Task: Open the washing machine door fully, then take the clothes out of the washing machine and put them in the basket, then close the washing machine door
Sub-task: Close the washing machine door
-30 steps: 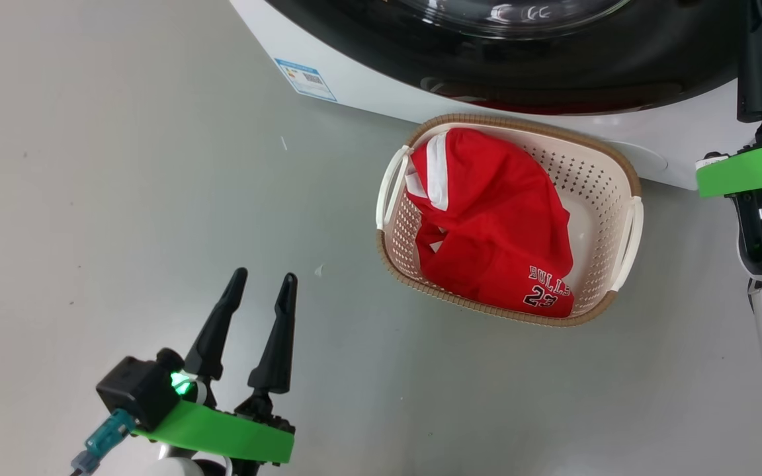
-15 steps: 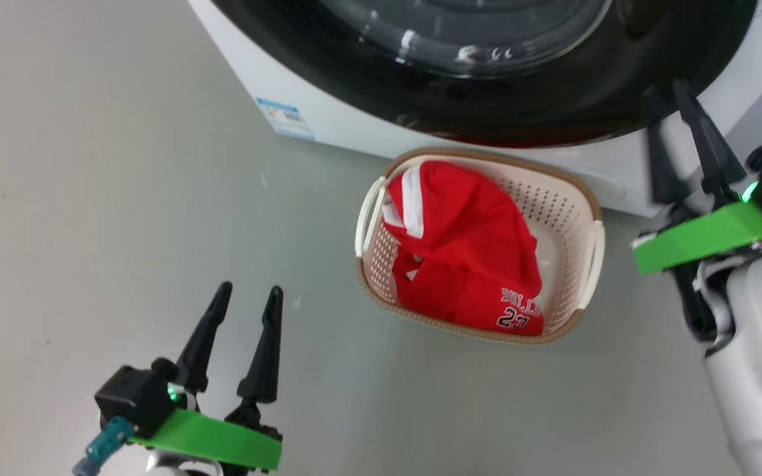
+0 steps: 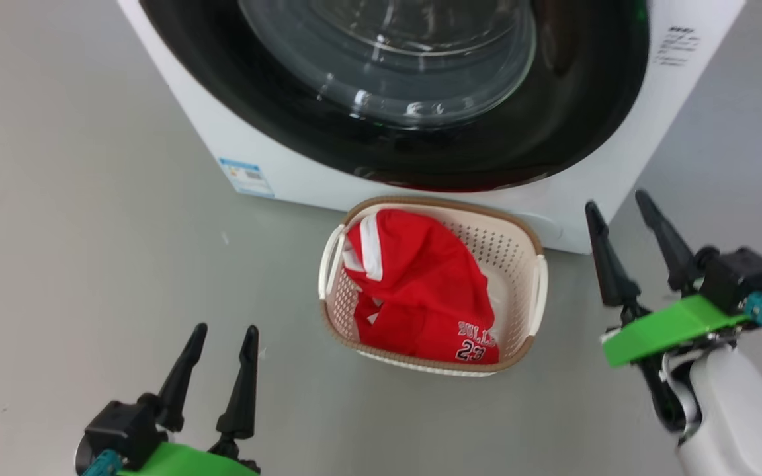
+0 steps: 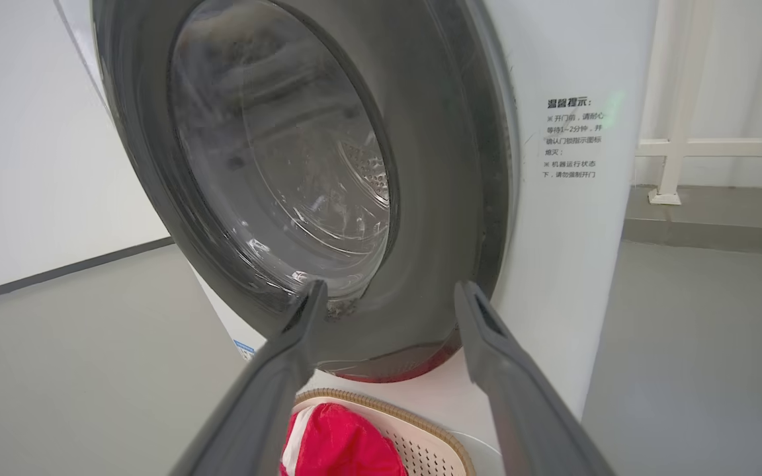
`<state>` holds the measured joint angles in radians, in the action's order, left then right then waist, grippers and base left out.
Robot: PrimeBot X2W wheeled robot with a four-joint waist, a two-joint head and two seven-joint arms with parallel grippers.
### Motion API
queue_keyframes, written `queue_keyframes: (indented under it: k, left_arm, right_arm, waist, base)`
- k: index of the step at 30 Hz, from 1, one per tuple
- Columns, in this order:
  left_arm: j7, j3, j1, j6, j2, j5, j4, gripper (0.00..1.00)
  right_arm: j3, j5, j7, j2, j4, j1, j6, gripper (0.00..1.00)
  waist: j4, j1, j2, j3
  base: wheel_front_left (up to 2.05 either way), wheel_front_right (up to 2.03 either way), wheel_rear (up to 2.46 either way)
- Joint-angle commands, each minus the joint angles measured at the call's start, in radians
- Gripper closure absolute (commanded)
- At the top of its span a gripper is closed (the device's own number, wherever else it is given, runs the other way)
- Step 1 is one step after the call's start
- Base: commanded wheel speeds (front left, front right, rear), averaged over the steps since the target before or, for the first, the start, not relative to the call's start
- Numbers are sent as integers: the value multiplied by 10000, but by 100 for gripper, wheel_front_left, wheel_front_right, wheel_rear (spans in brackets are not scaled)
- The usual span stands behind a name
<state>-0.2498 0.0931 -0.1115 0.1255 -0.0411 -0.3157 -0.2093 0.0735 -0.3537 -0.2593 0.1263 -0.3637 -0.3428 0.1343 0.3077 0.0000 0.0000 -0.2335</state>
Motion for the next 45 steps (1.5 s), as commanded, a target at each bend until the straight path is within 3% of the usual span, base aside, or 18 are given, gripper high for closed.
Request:
queue_keyframes:
  k: [1,15,45]
  left_arm:
    - [-120,-408,59,52,-232,104,187,0]
    - [-120,-680,491,52,-678,154,120,0]
    - [-120,-1171,1080,52,-880,219,183,0]
  right_arm:
    - [177,-72,-25,-63,268,205,-36,0]
    - [-149,-66,-25,-257,406,1925,-36,0]
    - [-1121,45,-25,-353,809,4040,-36,0]
  waist:
    - [-401,0,0,424]
    - [-1351,0,0,1056]
    - [-2542,0,0,1524]
  base:
    - [0,0,0]
    - [0,0,0]
    - [0,0,0]
